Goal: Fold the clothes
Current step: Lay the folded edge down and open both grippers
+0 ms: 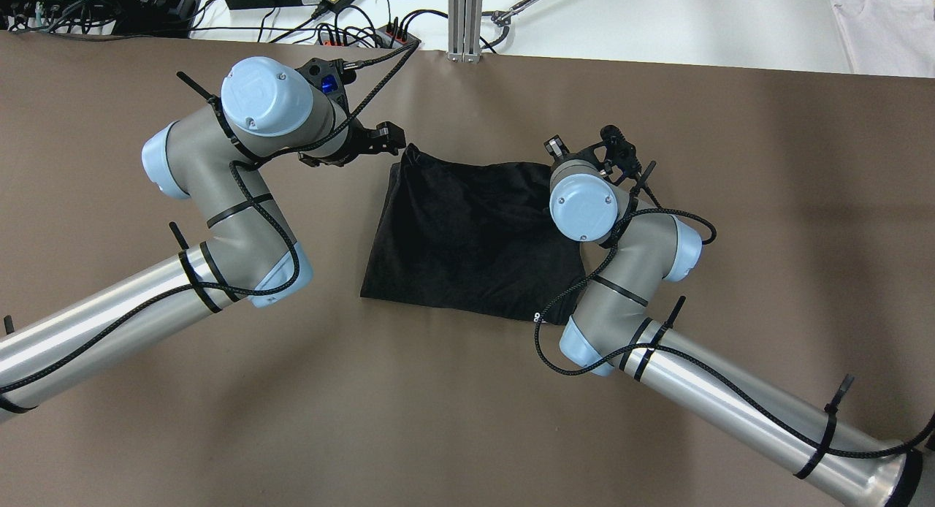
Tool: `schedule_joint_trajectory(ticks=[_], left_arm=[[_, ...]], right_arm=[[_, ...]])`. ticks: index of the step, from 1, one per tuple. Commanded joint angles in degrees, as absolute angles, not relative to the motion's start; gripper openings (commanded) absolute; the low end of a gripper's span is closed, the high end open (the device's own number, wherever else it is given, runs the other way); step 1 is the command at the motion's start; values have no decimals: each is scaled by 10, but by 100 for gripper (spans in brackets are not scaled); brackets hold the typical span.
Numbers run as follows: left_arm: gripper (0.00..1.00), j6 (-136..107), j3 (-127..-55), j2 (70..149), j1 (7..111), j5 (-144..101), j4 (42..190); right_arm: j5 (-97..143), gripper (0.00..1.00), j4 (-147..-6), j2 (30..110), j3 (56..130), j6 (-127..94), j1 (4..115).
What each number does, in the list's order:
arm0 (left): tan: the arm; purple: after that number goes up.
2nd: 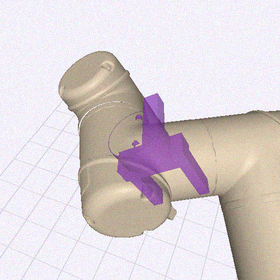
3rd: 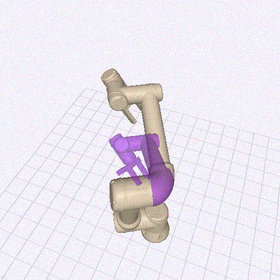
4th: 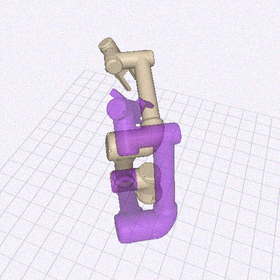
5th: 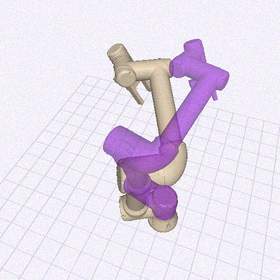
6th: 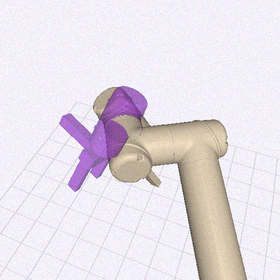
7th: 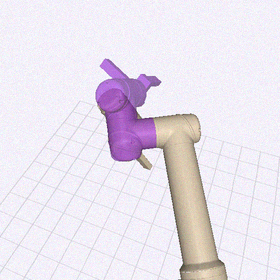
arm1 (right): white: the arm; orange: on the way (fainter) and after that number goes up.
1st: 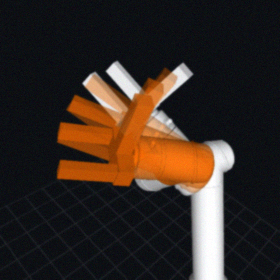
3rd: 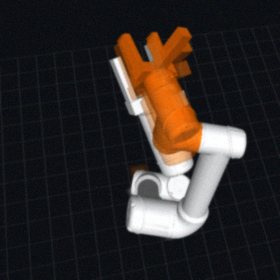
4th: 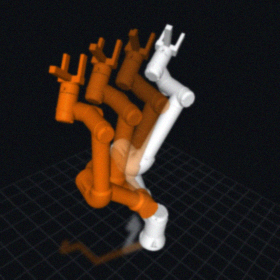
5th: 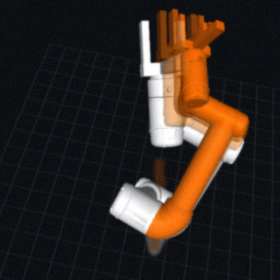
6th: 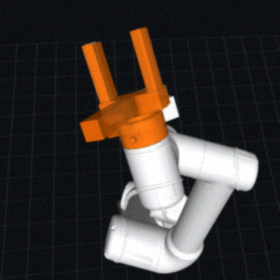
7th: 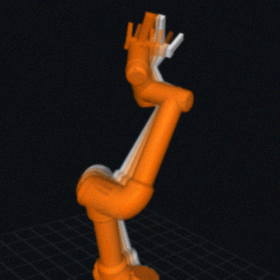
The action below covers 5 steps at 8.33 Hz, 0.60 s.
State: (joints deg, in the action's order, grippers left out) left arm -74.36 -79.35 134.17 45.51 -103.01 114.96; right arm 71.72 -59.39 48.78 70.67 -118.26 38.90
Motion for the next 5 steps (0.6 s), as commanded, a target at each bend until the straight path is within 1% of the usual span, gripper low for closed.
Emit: schedule_joint_trajectory(ticks=[1, 2, 3, 5], left_arm=[[100, -744, -794, 1341, 455, -1032, 1150], [100, -744, -795, 1341, 456, -1035, 1150], [100, -742, -822, 1325, 455, -1036, 1147], [100, -712, -906, 1241, 471, -1057, 1144]], right_arm=[[716, 94, -591, 489, 702, -1017, 388], [737, 94, -591, 487, 718, -939, 389], [769, 94, -595, 493, 739, -882, 400], [836, 94, -614, 550, 774, -772, 422]])
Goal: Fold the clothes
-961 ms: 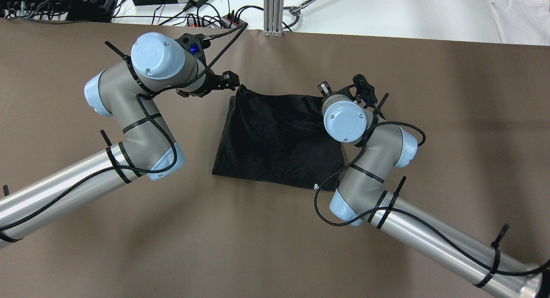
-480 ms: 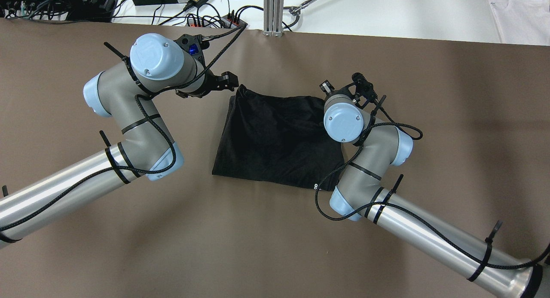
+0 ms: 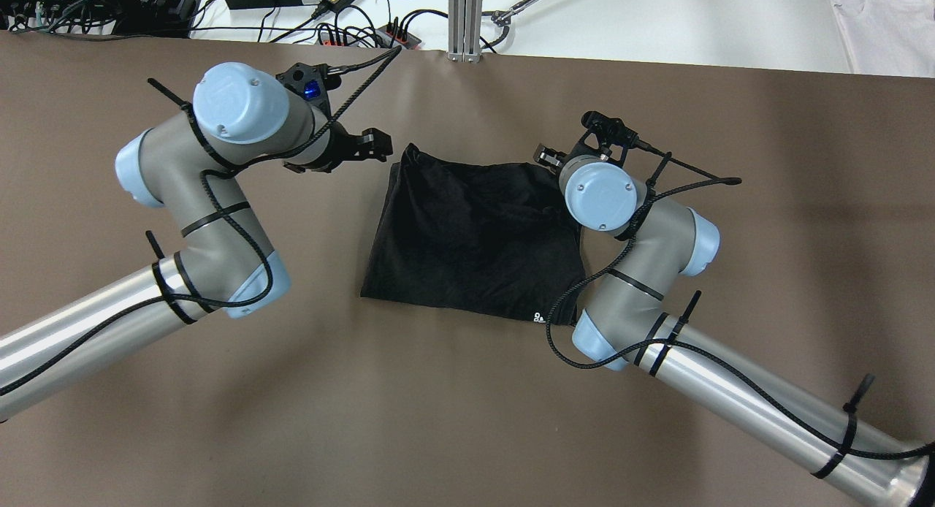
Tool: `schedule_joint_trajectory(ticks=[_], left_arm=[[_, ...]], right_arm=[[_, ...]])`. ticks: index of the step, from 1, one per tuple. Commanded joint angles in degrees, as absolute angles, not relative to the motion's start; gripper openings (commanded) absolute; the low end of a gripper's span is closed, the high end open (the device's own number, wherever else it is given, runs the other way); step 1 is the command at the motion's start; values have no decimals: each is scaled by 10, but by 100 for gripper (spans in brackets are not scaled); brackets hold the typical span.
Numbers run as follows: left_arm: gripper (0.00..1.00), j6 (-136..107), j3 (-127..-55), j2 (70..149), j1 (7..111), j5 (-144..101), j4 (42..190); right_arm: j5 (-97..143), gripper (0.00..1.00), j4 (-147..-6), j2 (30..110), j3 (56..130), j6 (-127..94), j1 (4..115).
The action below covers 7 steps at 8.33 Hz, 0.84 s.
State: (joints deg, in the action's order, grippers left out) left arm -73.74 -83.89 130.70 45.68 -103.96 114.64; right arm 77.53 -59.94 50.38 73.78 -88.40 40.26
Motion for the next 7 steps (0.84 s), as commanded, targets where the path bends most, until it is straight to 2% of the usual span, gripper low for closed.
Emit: schedule_joint_trajectory(ticks=[1, 4, 7], left_arm=[[100, -675, -939, 1184, 483, -1061, 1144], [100, -481, -962, 1059, 561, -1060, 1144], [100, -220, -961, 964, 691, -1056, 1143]], right_arm=[[861, 94, -646, 594, 804, -686, 437], [870, 94, -688, 720, 894, -386, 509], [874, 94, -690, 827, 960, -145, 631]])
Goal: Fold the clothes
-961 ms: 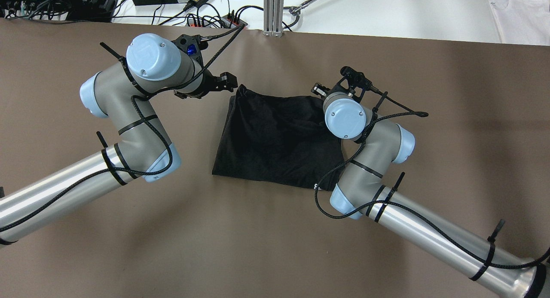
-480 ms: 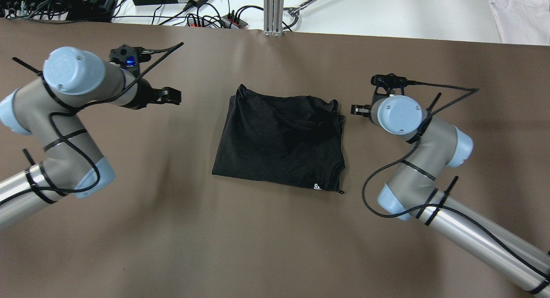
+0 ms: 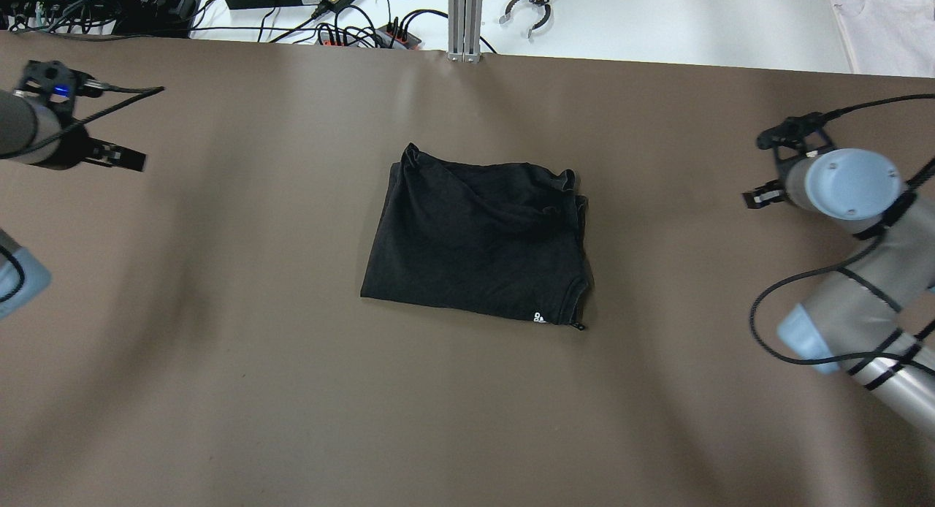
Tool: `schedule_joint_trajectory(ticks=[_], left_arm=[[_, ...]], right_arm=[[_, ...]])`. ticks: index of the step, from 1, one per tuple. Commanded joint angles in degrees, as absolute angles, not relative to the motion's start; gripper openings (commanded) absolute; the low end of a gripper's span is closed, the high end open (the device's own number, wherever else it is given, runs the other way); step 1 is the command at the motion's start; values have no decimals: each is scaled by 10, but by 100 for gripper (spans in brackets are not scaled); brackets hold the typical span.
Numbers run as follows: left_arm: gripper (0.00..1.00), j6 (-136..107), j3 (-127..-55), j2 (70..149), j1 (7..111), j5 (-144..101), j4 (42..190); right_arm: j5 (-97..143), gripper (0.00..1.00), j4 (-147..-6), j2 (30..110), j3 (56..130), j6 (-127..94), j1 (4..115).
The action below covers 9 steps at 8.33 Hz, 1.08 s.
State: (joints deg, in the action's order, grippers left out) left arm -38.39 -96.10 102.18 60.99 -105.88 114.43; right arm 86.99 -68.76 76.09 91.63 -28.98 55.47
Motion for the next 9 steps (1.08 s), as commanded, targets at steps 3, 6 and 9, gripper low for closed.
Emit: schedule_joint_trajectory(ticks=[3, 6, 9], left_arm=[[100, -129, -962, 913, 801, -1056, 1145], [100, -128, -962, 855, 803, -1030, 1192], [100, -141, -977, 856, 804, -1015, 1224]], right_arm=[[939, 94, -687, 929, 1032, -65, 736], [886, 94, -678, 977, 1035, -66, 748], [896, 94, -678, 970, 1048, -96, 748]])
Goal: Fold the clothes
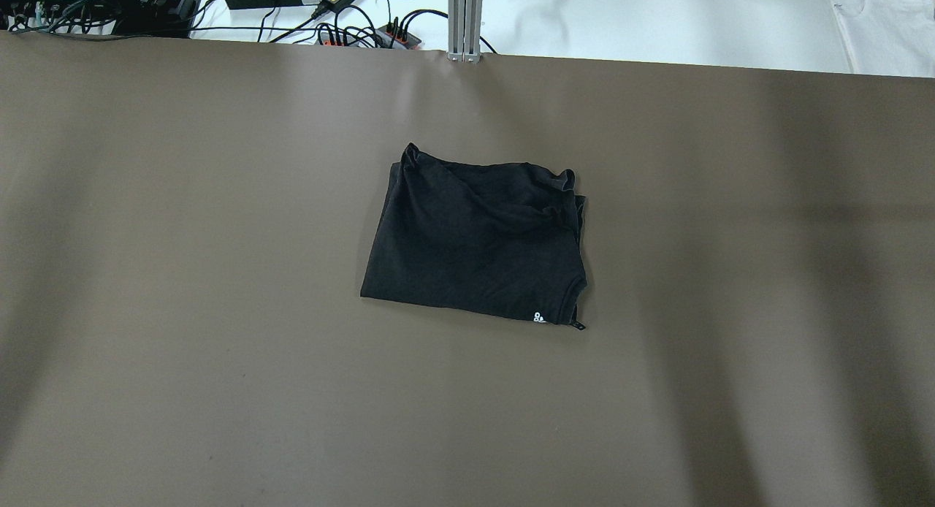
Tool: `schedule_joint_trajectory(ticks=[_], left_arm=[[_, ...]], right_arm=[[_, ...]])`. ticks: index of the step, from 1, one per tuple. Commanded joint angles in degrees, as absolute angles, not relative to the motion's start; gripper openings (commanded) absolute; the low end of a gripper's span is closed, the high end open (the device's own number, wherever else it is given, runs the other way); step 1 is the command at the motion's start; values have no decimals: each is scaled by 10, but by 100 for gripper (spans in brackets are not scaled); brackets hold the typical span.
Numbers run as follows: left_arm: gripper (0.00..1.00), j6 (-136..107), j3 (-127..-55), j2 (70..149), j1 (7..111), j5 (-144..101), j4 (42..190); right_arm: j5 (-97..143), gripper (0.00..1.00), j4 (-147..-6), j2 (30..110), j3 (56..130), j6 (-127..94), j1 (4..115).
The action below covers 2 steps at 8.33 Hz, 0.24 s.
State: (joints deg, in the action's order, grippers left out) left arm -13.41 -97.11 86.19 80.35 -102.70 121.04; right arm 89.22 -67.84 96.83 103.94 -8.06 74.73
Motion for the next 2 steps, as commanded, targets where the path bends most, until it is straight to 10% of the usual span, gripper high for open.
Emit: schedule_joint_trajectory(ticks=[1, 2], left_arm=[[100, -140, -975, 859, 802, -1015, 1227], [100, -141, -969, 858, 802, -1010, 1229]], right_arm=[[897, 94, -679, 968, 1050, -96, 747], [897, 94, -679, 967, 1049, -96, 747]])
